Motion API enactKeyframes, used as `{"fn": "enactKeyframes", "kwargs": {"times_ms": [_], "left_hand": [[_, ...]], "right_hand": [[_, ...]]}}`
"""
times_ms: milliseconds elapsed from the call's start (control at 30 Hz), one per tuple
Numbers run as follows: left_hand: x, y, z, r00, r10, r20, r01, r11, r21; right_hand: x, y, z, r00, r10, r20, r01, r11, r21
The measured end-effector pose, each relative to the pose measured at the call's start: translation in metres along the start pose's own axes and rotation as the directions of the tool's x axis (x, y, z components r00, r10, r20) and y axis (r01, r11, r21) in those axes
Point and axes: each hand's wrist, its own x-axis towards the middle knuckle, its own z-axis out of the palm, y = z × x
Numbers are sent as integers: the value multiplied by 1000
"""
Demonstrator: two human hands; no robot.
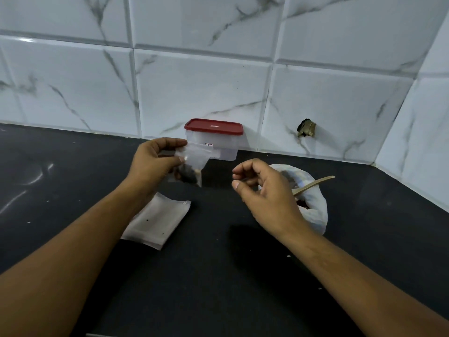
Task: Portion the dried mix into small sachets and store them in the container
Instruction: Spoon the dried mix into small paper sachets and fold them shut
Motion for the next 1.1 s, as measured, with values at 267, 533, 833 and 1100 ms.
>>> {"fn": "enactKeyframes", "kwargs": {"times_ms": [267,533,833,1100], "left_hand": [[26,-23,-38,969,-95,-229,135,977,166],[28,-29,-57,976,-28,-217,161,762,628],[-5,31,-39,818,-261,512,-81,829,553],[-7,29,-35,711,-454,536,-77,708,702]], "right_hand": [[-3,2,10,992,-43,120,56,992,-109],[-5,2,11,988,-23,152,43,991,-128],[-6,2,7,989,-6,148,19,996,-85],[-5,5,8,987,10,158,-1,998,-56]]}}
